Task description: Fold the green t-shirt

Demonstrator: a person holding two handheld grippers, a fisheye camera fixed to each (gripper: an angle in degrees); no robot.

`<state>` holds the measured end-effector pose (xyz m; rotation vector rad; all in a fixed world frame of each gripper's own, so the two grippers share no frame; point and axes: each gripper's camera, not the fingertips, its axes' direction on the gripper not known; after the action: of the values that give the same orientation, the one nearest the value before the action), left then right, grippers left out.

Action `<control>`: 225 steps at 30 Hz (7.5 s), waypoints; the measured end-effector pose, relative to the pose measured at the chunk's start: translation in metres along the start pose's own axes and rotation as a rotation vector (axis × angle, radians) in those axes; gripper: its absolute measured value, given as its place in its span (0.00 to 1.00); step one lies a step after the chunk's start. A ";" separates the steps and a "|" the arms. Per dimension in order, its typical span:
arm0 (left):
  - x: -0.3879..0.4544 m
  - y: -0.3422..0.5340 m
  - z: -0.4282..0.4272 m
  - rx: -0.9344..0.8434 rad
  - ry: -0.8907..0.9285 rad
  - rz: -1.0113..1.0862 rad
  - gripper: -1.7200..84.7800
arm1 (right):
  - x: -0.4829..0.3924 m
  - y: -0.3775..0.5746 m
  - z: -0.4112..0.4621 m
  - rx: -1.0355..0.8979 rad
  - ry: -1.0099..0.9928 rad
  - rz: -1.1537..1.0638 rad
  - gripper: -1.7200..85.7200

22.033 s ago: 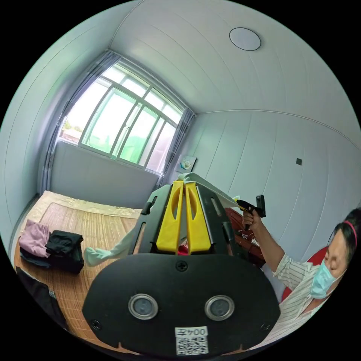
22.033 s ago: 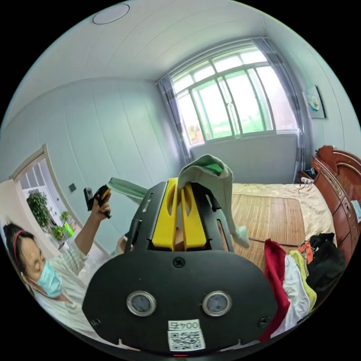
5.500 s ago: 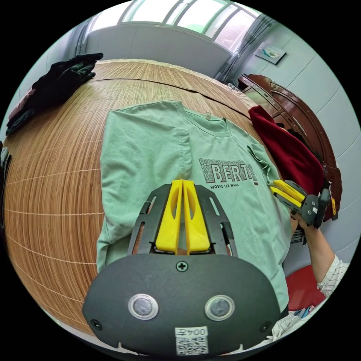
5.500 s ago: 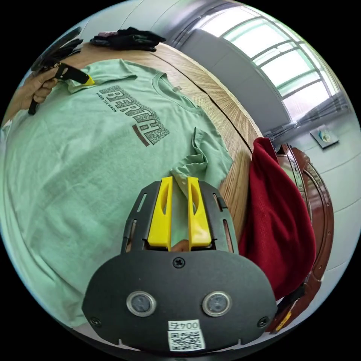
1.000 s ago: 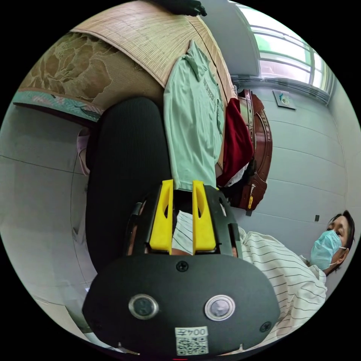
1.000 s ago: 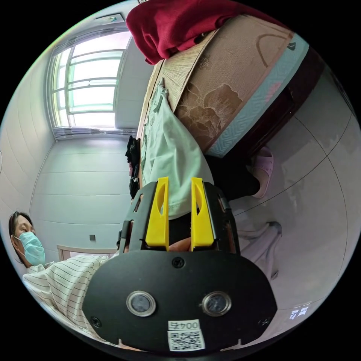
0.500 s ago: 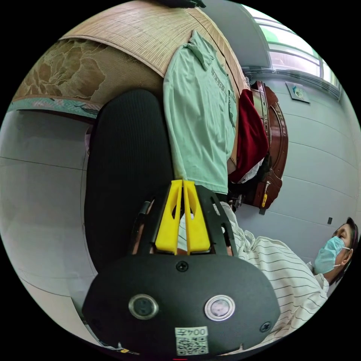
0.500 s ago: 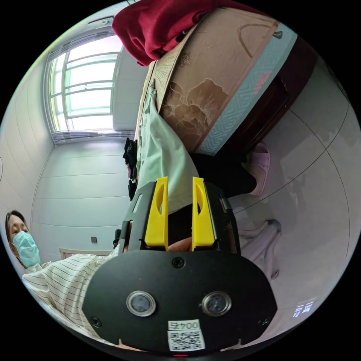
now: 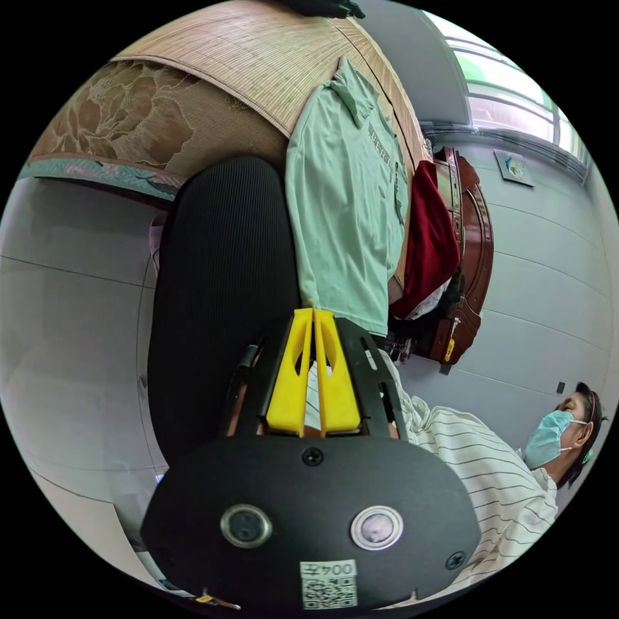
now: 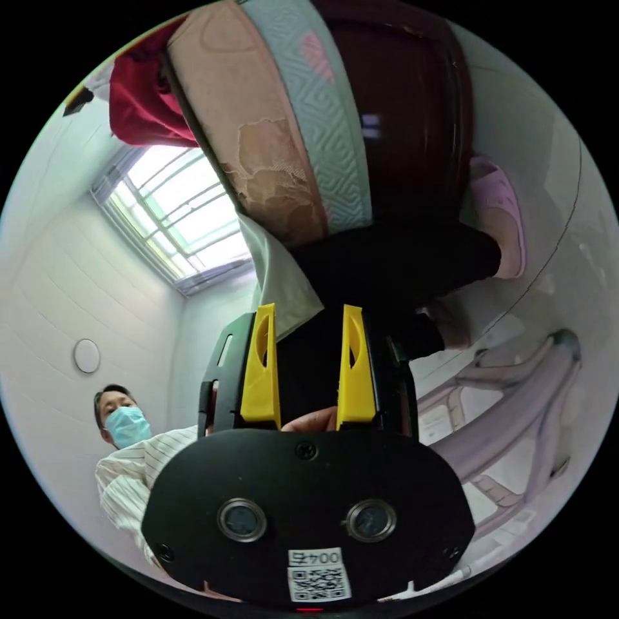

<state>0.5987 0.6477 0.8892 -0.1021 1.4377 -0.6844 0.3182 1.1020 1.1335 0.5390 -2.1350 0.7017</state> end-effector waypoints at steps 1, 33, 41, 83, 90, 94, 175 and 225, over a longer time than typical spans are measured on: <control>0.001 0.000 0.000 -0.002 -0.001 0.000 0.02 | 0.005 0.001 -0.001 -0.007 -0.056 -0.001 0.19; 0.027 0.006 0.016 0.001 0.031 -0.014 0.03 | -0.068 0.032 -0.007 0.008 -0.251 -0.267 0.03; 0.041 0.008 0.029 0.003 0.104 0.045 0.05 | -0.170 0.052 0.015 -0.010 -0.103 -0.427 0.03; 0.304 0.066 0.193 0.008 -0.937 0.468 0.17 | -0.195 0.036 0.103 -0.042 -0.073 -0.466 0.03; 0.306 0.059 0.200 -0.001 -0.904 0.446 0.15 | -0.194 0.029 0.107 -0.034 -0.071 -0.469 0.03; 0.302 0.056 0.208 -0.002 -0.952 0.444 0.13 | -0.191 0.024 0.111 -0.028 -0.074 -0.466 0.03; 0.098 -0.589 -0.037 0.290 0.021 -0.012 0.05 | -0.155 -0.556 0.399 -0.069 0.422 -0.268 0.19; 0.124 -0.281 0.073 0.240 -0.579 0.922 0.10 | 0.041 -0.203 0.622 -0.228 1.729 -0.834 0.01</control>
<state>0.5595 0.3361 0.9226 0.4919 0.7028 -0.0328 0.0626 0.5441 0.9033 0.3589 -0.2716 0.1807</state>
